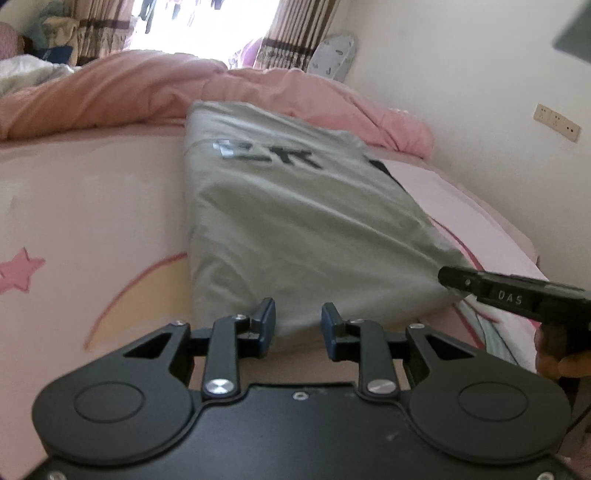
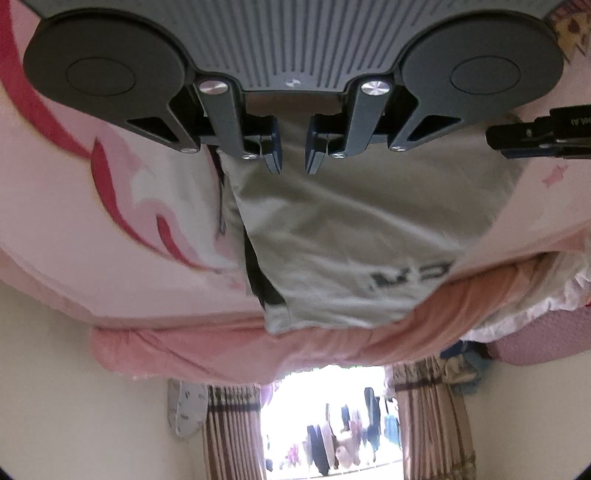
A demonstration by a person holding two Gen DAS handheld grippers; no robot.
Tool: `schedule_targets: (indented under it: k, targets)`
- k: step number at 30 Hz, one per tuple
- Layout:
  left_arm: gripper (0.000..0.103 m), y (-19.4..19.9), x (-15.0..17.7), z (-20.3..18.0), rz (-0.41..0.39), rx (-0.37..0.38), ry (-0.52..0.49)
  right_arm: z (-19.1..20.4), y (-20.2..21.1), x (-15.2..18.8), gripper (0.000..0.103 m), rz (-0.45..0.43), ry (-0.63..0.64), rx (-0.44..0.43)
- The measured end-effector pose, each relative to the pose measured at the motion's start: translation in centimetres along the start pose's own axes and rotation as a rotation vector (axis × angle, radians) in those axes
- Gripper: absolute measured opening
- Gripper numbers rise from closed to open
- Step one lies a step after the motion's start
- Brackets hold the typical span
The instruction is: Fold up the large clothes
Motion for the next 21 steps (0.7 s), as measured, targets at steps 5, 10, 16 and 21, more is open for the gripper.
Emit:
schedule_targets:
  k: [5,10,16,21]
  targets:
    - [0.029,-0.3,0.3,0.2,-0.007,0.007,-0.018,0.0,-0.1,0.7,0.017,0.002,-0.005,-0.006]
    - [0.043,1.0,-2.7,-0.5,0.003,0.065,-0.05,-0.5,0.8,-2.5,0.021,-0.083,0.018,-0.009]
    - [0.048,-1.6,-9.6,0.6,-0.116,-0.004,-0.063,-0.6,-2.1,-8.0,0.022,-0.182,0.019,-0.042]
    - [0.047,-5.8,-12.3,2.4,-0.088,-0.022,-0.028,-0.1,-6.6,-9.5,0.022,-0.137,0.044,-0.038]
Point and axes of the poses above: each gripper's, at about its wrist camera, not at the fingertips, and y roughly against the way its jaws point, z to its left, x to its underside, the point moved 1 cm from there along -y, roughly the way its jaws point, and after that the axes turned 11 degrees about y, right-handed, at the moved point
